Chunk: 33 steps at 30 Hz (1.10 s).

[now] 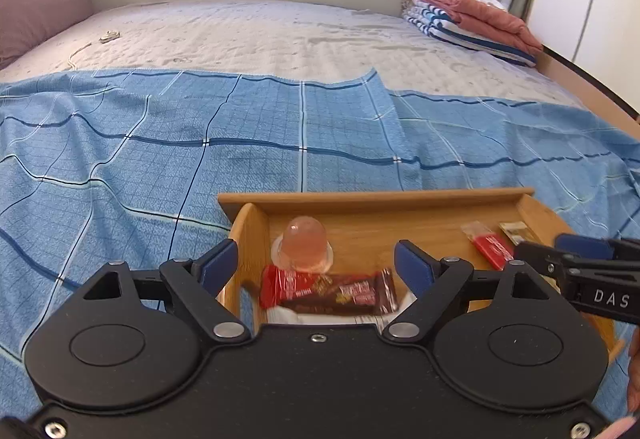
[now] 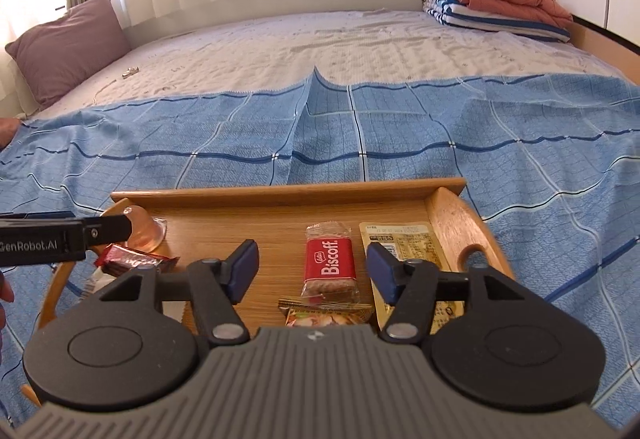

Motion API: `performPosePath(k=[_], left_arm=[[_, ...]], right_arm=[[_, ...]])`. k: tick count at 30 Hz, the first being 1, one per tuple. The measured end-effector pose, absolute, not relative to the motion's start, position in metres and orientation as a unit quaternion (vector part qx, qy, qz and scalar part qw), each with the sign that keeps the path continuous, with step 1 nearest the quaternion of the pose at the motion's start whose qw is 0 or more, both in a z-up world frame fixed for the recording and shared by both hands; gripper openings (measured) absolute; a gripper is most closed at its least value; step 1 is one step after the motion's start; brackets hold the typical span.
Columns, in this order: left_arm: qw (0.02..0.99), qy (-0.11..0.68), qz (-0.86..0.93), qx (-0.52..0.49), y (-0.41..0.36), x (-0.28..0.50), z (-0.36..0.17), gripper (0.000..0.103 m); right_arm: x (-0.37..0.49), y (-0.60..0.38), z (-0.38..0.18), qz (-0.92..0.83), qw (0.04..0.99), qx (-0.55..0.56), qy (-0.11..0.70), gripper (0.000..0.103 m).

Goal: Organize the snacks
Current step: 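Open both tools to release the jelly cup and Biscoff pack onto the tray, then move both tools back to the remaining snacks beside the tray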

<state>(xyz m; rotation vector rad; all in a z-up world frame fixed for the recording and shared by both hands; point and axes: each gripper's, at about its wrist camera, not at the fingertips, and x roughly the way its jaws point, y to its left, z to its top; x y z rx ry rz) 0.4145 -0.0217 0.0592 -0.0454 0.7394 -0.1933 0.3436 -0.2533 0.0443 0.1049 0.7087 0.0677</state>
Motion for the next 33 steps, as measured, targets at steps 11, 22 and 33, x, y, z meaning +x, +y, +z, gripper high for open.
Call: performPosePath(k=[11, 22, 33], left_arm=[[0.935, 0.331, -0.123, 0.016, -0.021, 0.321, 0.086, 0.088], [0.937, 0.318, -0.142, 0.02, -0.015, 0.231, 0.092, 0.089], [0.935, 0.324, -0.143, 0.016, -0.011, 0.164, 0.071, 0.09]], right_arm=[[0.27, -0.247, 0.071, 0.048, 0.945, 0.041, 0.32, 0.083], [0.174, -0.247, 0.078, 0.059, 0.955, 0.011, 0.292, 0.09], [0.109, -0.238, 0.055, 0.077, 0.953, 0.015, 0.294, 0.094]])
